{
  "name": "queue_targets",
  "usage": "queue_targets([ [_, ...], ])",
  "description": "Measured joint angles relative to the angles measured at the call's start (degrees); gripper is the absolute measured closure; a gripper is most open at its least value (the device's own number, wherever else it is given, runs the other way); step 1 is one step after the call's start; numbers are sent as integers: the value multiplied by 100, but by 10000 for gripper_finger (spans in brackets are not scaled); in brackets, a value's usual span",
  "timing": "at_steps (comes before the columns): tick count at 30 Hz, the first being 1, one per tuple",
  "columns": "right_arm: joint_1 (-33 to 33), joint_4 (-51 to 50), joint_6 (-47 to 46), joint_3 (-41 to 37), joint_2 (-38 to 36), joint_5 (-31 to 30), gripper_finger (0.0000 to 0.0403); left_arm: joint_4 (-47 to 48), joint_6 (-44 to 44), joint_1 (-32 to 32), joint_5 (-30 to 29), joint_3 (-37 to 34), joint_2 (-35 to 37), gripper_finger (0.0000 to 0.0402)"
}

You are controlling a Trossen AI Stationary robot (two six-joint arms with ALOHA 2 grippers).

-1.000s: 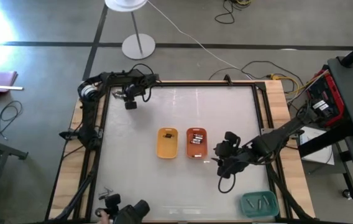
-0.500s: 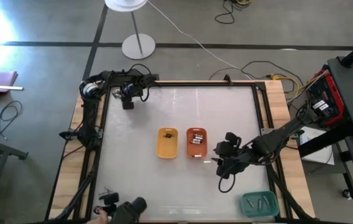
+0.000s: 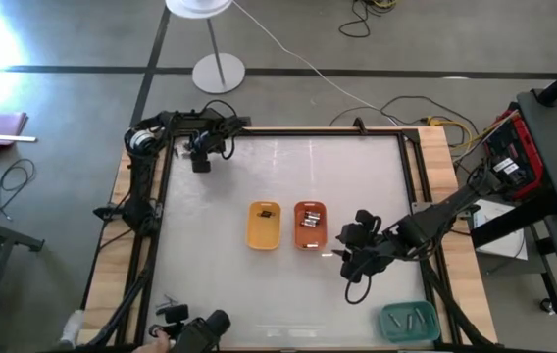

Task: Sort batteries
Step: Put the silver battery into the orange bin

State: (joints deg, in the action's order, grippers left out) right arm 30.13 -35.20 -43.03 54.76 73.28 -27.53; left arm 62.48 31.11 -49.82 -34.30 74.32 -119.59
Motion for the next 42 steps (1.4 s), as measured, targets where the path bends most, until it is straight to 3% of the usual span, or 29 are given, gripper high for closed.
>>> queue_targets([
  [15, -1, 1, 13, 0, 0, 2, 228, 240, -109, 480, 553, -17, 11, 285],
  [20, 0, 0, 1, 0, 0, 28, 222, 260, -50, 601, 1074, -16, 37, 286],
  [22, 0, 0, 0, 0, 0, 82, 223, 249, -50, 644, 972, -45, 35, 290],
  [31, 0, -3, 51, 0, 0, 207, 240, 158, -175, 767, 941, -346, 37, 395],
  [37, 0, -6, 108, 0, 0, 208, 241, 249, -488, 1059, 852, -397, 194, 382],
  [42, -2, -7, 112, 0, 0, 210, 229, 699, -785, 1247, 1357, -424, 409, 373],
])
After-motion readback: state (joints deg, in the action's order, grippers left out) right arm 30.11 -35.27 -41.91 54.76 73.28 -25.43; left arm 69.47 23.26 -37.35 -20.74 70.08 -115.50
